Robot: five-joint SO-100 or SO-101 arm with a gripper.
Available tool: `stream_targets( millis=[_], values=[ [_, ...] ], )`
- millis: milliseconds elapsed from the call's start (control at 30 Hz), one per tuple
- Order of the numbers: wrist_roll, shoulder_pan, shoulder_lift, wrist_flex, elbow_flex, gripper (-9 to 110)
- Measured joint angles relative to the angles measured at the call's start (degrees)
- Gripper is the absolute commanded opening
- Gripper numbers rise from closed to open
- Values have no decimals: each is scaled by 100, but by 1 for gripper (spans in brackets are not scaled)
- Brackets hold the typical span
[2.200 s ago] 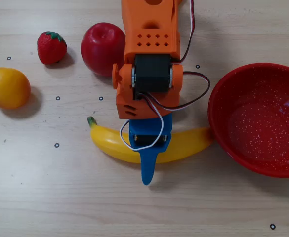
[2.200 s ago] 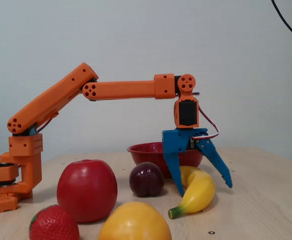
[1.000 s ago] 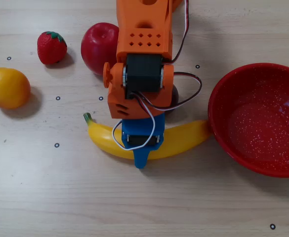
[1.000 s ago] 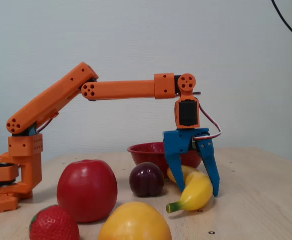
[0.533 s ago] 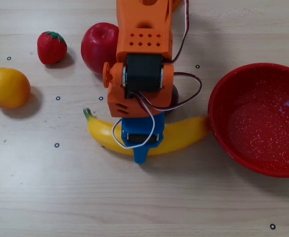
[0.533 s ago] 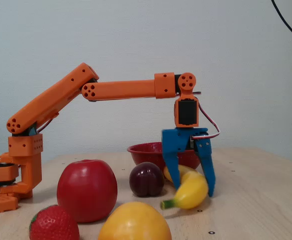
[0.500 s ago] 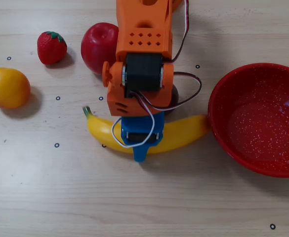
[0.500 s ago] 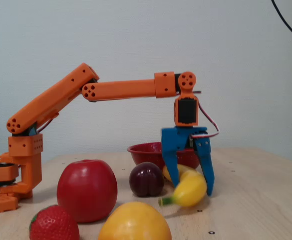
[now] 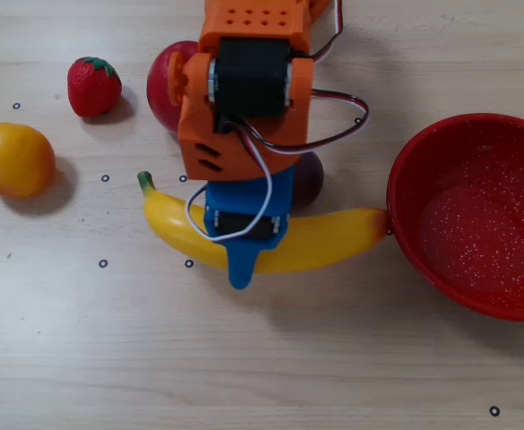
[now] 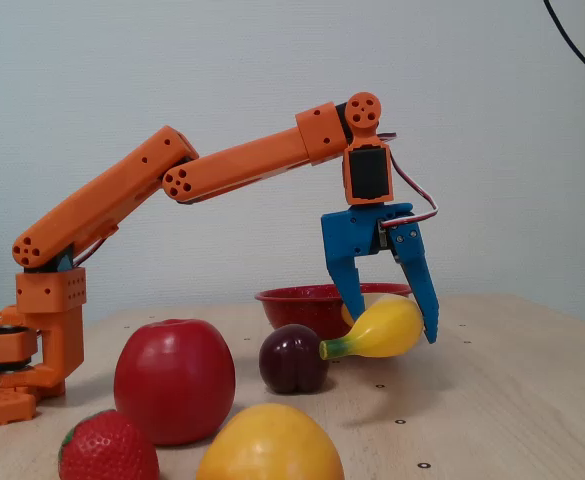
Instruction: Put the banana in the red bowl.
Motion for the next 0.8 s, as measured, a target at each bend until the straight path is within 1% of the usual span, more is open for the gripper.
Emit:
stream_targets(
  millis=[133,300,533,700,800],
  values=[
    [0,-220,0,18,-62,0],
    [167,-369,26,18,-598,0],
    [167,-492,97,18,-606,0],
    [158,-519,861,18,-589,0],
    [149,-448,1652,18,-79,0]
  ],
)
